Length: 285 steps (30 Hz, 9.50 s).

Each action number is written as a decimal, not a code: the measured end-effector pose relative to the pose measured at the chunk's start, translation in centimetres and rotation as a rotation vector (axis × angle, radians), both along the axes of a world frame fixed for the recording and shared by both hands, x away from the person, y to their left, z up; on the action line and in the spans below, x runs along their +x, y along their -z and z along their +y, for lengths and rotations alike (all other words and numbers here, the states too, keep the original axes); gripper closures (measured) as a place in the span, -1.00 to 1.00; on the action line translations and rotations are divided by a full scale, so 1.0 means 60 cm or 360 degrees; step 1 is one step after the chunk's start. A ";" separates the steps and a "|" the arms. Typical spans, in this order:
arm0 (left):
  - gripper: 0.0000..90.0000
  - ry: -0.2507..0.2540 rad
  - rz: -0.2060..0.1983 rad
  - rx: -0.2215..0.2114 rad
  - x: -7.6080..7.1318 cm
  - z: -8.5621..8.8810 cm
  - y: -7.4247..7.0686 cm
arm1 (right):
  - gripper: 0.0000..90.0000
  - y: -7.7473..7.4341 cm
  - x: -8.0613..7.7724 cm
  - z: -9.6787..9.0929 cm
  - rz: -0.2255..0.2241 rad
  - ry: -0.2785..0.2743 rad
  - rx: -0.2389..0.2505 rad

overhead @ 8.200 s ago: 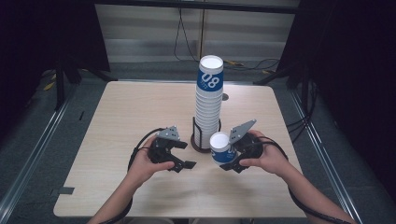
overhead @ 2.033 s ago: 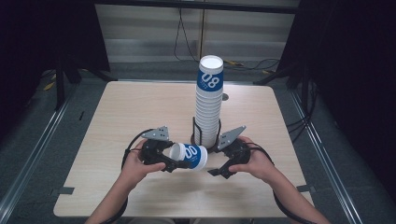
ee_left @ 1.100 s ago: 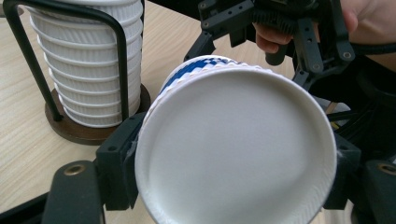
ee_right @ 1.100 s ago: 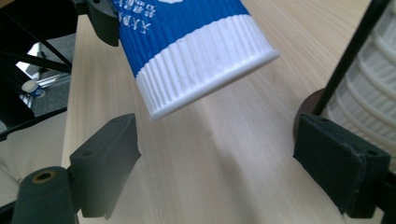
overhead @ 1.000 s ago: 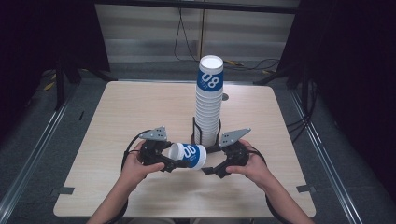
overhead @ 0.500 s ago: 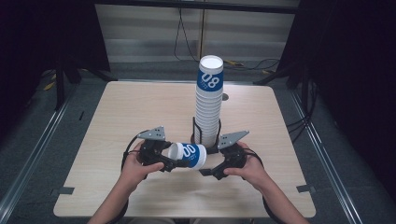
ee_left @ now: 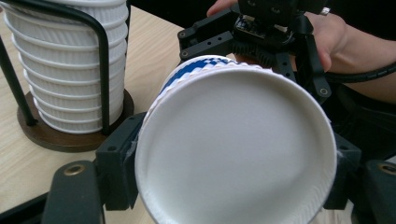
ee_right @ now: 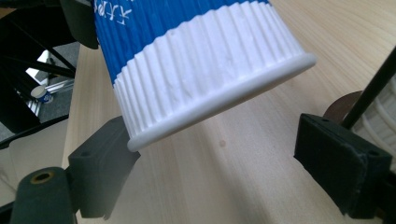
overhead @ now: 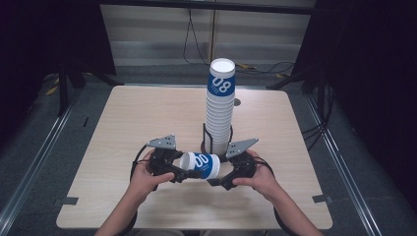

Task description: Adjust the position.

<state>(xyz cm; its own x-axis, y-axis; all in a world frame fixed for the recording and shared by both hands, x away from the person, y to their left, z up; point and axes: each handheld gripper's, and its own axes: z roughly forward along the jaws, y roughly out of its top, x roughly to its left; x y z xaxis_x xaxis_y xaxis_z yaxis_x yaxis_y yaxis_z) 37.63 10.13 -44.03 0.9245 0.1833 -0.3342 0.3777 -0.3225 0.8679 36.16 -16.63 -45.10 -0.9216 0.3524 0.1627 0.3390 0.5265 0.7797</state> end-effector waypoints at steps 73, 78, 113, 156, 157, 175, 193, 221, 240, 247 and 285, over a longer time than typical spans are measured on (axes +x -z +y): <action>-0.63 0.0032 -0.0164 0.0356 -0.011 -0.012 0.002 | -0.54 -0.023 0.009 -0.014 -0.0115 -0.0181 -0.0288; -0.62 0.0037 -0.0193 0.0422 -0.013 -0.015 -0.001 | -0.54 -0.027 0.012 -0.008 -0.0123 -0.0217 -0.0351; -0.56 0.0078 -0.0227 0.0674 -0.015 -0.034 -0.009 | -0.55 -0.056 0.018 0.016 -0.0206 -0.0355 -0.0781; -0.46 0.0173 -0.0164 0.0795 -0.011 -0.072 -0.009 | -0.55 -0.056 0.014 0.047 -0.0255 -0.0479 -0.0939; -0.45 0.0169 -0.0156 0.0785 -0.012 -0.073 -0.007 | -0.55 -0.055 0.014 0.048 -0.0251 -0.0483 -0.0937; -0.37 0.0209 -0.0135 0.0826 -0.013 -0.078 -0.001 | -0.56 -0.057 0.009 0.055 -0.0275 -0.0529 -0.0957; -0.35 0.0256 -0.0161 0.0801 -0.012 -0.069 0.002 | -0.57 -0.061 0.007 0.058 -0.0307 -0.0567 -0.0938; -0.35 0.0266 -0.0188 0.0778 -0.015 -0.064 -0.002 | -0.64 -0.060 0.007 0.049 -0.0268 -0.0539 -0.0812; -0.34 0.0248 -0.0214 0.0747 -0.011 -0.051 -0.008 | -0.73 -0.056 0.008 0.034 -0.0200 -0.0447 -0.0738; -0.35 0.0211 -0.0207 0.0700 -0.009 -0.044 -0.005 | -0.73 -0.049 0.008 0.013 -0.0163 -0.0352 -0.0582; -0.36 0.0203 -0.0152 0.0559 -0.014 -0.042 0.012 | -0.79 -0.045 0.009 -0.003 -0.0164 -0.0278 -0.0286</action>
